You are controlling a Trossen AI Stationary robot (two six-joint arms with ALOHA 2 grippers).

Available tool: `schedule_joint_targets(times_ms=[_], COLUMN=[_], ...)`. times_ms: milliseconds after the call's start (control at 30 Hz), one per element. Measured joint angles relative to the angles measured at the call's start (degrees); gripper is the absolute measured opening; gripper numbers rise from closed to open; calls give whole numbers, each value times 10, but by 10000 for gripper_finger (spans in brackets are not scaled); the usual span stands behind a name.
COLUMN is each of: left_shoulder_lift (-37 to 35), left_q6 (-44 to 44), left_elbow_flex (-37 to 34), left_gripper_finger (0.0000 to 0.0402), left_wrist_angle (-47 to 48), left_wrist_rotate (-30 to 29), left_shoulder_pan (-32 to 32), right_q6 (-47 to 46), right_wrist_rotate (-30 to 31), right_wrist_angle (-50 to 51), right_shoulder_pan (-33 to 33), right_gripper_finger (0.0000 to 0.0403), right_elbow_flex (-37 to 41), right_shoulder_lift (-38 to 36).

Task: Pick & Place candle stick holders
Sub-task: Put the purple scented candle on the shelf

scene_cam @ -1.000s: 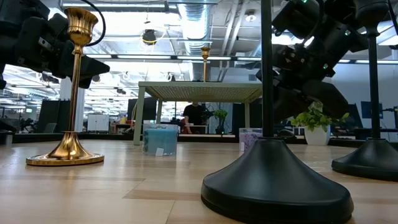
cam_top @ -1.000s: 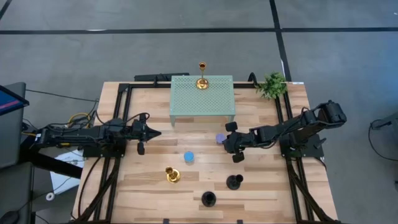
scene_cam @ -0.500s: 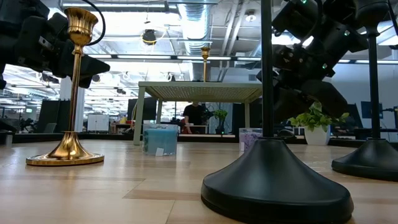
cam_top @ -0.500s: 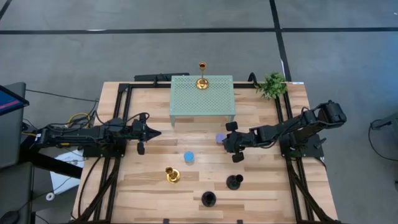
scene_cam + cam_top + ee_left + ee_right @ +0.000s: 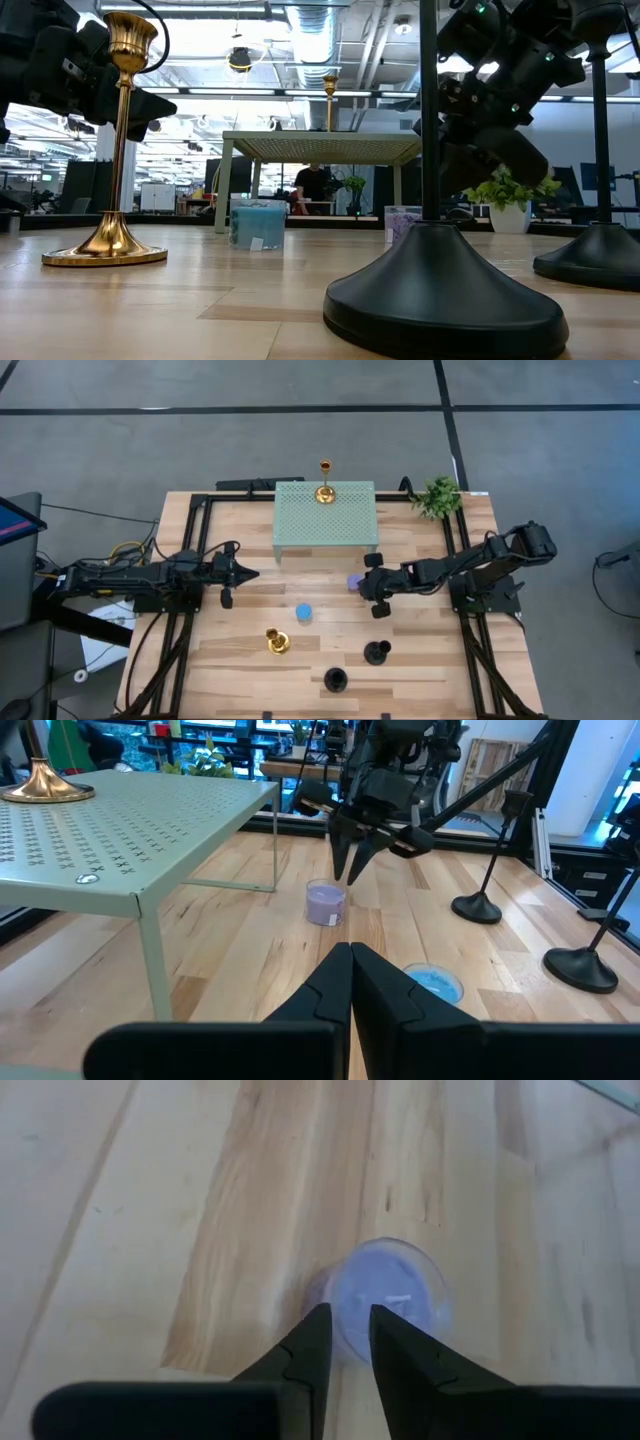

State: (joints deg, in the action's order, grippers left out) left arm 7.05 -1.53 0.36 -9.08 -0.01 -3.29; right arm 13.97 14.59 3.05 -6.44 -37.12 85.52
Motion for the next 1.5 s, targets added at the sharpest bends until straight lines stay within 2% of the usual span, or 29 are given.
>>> schedule_joint_targets(times_ms=[133, 600, 967, 1067, 1200, 1400, 1500], left_shoulder_lift=[0, 0, 2, 2, 2, 2, 2], left_q6=[0, 0, 0, 0, 0, 0, 0], left_elbow_flex=[0, 0, 0, 0, 0, 0, 0], left_gripper_finger=[8, 8, 8, 8, 8, 8, 8], left_wrist_angle=[0, 0, -1, -1, -1, 0, 0], left_wrist_rotate=[0, 0, 0, 0, 0, 0, 0], left_shoulder_pan=[0, 0, 0, 0, 0, 0, 0], right_q6=[5, 8, 5, 10, 19, 26, 26], right_wrist_rotate=[-30, -26, -22, -25, -20, -5, -9], right_wrist_angle=[0, -1, -33, -33, -35, -29, 22], right_shoulder_pan=[6, 10, 12, 12, 12, 12, 12], right_gripper_finger=[64, 64, 63, 48, 8, 3, 2], right_elbow_flex=[0, 0, -2, -1, -1, -2, -23], right_shoulder_lift=[0, 2, 45, 42, 40, 40, 29])
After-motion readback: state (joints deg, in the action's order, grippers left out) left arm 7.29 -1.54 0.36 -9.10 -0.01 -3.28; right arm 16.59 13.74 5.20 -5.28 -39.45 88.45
